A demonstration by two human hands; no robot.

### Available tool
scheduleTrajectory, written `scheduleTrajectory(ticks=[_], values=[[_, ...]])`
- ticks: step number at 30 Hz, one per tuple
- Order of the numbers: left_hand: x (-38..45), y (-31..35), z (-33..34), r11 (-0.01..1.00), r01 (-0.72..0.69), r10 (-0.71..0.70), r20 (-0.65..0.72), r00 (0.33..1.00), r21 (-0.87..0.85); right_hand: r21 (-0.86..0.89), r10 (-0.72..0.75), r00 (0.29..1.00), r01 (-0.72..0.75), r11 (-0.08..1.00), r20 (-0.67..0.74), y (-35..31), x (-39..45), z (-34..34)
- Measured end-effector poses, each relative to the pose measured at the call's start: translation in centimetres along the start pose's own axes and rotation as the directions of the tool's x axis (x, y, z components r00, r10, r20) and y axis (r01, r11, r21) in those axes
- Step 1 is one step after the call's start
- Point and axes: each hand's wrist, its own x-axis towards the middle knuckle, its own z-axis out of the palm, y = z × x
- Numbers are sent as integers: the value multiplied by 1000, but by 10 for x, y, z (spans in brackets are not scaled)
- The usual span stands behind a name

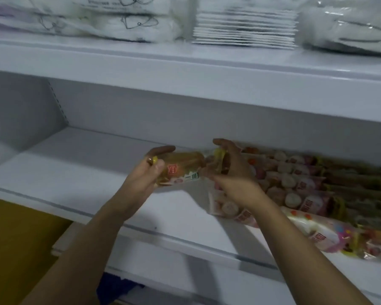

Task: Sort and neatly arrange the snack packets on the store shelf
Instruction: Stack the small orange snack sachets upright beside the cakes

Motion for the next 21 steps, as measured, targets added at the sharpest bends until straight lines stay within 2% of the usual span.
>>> scheduleTrajectory(ticks=[2,5,9,12,15,17,21], values=[[4,-3,39,999,-40,40,-95,995,7,57,3,996,3,998,-91,4,-17,-21],[3,-10,98,992,-66,42,-208,977,-111,129,4,975,25,991,-221,15,-46,-59],[-1,-14,178,989,-92,61,-256,965,-112,62,13,931,11,998,-365,35,-87,-116],[3,-16,237,994,-93,73,-292,954,-55,87,12,871,36,996,-491,48,-115,-168],[3,-25,304,993,-109,114,-343,932,35,125,43,857,25,992,-513,62,-143,-225],[0,-35,349,996,-89,93,-358,929,28,128,70,857,-5,992,-510,75,-161,-264],[-6,-55,430,998,15,-29,-236,971,-59,176,137,842,-50,983,-522,111,-198,-333]])
